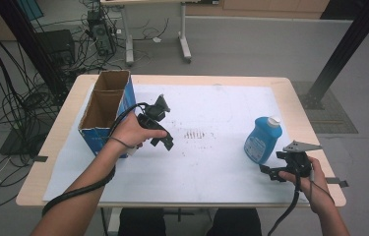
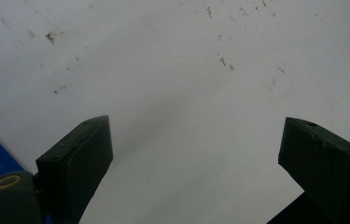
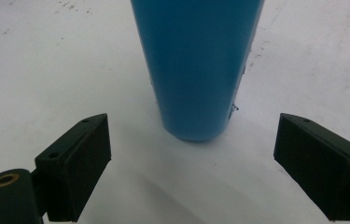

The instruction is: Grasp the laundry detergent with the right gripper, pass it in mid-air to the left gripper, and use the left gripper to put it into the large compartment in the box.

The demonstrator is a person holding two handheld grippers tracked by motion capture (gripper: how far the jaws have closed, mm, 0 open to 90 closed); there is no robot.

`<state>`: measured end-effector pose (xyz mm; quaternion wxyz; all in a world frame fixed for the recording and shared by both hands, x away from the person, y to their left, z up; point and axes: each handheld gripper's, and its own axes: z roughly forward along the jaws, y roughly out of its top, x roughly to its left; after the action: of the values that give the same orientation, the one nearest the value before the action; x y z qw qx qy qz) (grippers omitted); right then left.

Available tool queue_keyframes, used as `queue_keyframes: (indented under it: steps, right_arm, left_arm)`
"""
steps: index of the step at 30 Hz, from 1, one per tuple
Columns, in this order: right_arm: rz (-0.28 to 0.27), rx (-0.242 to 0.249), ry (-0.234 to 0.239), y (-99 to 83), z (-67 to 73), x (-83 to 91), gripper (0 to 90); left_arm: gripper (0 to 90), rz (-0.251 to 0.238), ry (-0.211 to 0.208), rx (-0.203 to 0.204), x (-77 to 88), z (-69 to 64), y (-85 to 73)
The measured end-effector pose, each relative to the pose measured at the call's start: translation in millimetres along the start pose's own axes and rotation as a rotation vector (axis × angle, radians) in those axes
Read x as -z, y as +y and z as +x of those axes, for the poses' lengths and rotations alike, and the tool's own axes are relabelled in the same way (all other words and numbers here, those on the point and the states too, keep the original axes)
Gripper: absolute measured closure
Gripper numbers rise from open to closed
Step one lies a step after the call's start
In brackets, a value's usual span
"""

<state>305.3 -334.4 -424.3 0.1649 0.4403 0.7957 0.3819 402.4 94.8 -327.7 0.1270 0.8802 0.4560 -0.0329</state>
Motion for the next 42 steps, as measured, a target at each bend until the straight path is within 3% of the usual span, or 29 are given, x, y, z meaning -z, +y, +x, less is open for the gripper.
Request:
queue_keyframes:
  steps: [27, 42]
  right_arm:
    - [-0.26, 0.031, 0.012, -2.9, 5.7, -1.9, 10.6]
    - [-0.334, 0.026, -0.019, 0.6, 9.2, -6.0, 10.3]
  left_arm:
    - [10.3, -0.004, -0.007, -0.001, 0.2, -2.5, -1.0]
    - [10.3, -0.005, -0.004, -0.001, 2.7, -2.3, -2.7]
